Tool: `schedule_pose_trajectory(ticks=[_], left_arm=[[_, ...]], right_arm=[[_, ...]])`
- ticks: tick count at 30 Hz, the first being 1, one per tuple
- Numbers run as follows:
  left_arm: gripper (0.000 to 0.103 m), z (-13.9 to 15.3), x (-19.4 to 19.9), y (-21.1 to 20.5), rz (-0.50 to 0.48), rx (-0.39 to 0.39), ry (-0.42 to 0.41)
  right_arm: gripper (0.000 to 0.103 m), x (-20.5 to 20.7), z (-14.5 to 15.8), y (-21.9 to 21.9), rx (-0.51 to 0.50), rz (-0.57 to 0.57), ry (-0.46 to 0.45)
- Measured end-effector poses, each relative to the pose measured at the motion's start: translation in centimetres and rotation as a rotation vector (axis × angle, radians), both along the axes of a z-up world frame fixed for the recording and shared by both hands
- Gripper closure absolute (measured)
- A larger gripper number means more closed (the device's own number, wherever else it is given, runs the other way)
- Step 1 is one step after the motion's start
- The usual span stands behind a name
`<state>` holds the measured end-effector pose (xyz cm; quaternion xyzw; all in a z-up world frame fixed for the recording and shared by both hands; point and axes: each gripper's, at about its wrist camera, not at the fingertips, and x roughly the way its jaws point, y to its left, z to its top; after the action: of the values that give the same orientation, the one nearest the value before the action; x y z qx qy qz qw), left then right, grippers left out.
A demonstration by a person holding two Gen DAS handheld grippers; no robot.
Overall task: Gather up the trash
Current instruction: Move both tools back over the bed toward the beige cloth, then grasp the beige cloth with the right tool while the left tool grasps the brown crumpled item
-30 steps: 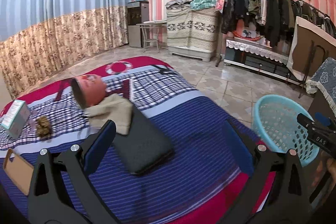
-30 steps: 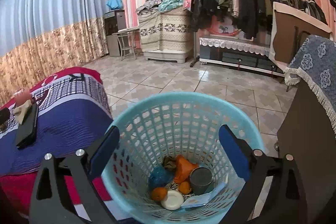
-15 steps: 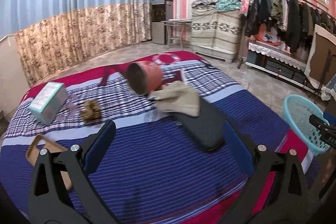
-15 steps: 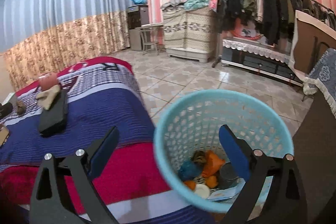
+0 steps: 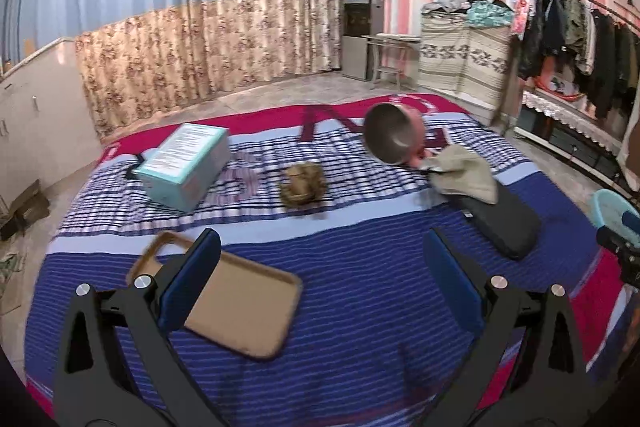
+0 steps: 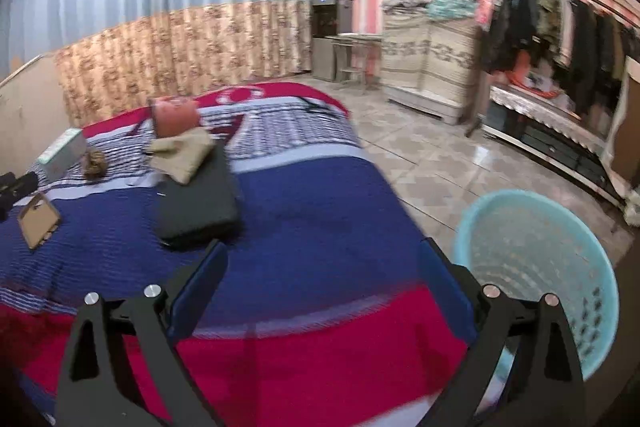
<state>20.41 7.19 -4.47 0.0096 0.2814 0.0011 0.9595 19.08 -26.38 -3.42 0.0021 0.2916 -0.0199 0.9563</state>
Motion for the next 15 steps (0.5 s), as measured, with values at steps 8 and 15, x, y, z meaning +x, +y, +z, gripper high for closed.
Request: schedule_pose_trajectory(ticks=[8, 15], left_arm=[[0.006, -0.4, 1.1, 3.7, 0.052, 0.003, 0.016], [0.006, -1.1, 2.5, 5.5, 0.081, -0.009, 0.039]], right_arm=[[0.010, 6.5, -0.1, 6.9, 0.016, 0.133, 0.046], [0.023, 12.8, -0.9, 10.4, -0.009, 0.180, 0.100]])
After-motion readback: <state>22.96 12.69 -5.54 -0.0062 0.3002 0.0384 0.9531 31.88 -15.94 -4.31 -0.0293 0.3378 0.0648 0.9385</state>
